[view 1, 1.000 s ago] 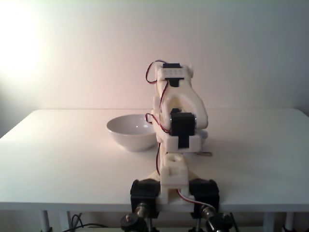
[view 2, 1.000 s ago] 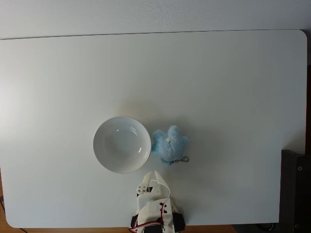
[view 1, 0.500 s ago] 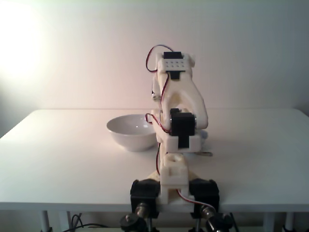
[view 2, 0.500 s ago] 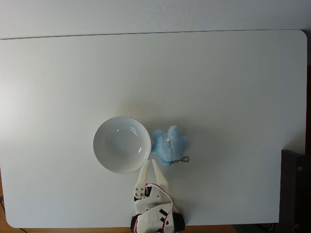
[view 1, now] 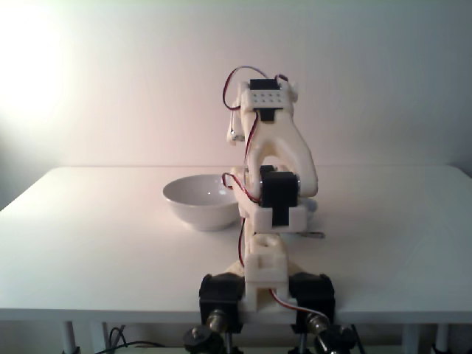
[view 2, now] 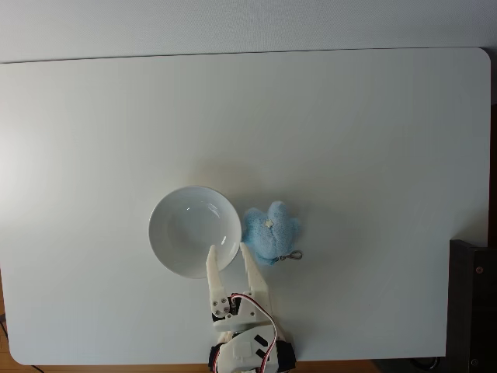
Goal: Grasp a skyblue doll and put it into the bowl.
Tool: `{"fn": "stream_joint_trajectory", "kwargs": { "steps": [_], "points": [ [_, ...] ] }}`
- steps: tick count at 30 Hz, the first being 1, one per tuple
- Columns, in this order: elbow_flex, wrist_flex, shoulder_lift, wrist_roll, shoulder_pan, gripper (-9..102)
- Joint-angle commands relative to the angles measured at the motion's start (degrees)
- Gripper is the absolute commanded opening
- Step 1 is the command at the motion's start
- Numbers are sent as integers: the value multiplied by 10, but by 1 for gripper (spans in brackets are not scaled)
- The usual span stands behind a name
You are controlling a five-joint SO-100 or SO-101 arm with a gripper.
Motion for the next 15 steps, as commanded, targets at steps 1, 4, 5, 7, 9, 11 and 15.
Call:
{"fn": "stream_joint_trajectory", "kwargs": {
  "steps": [1, 4, 5, 7, 9, 11, 15],
  "points": [
    [-24, -11, 166, -3, 4, 43],
    [-19, -11, 165, 4, 33, 61],
    [-18, -11, 165, 4, 53, 66],
    [-16, -8, 164, 4, 94, 74],
    [-15, -4, 164, 4, 138, 78],
    [-14, -4, 164, 4, 183, 80],
    [-10, -2, 164, 4, 263, 80]
  ]
}}
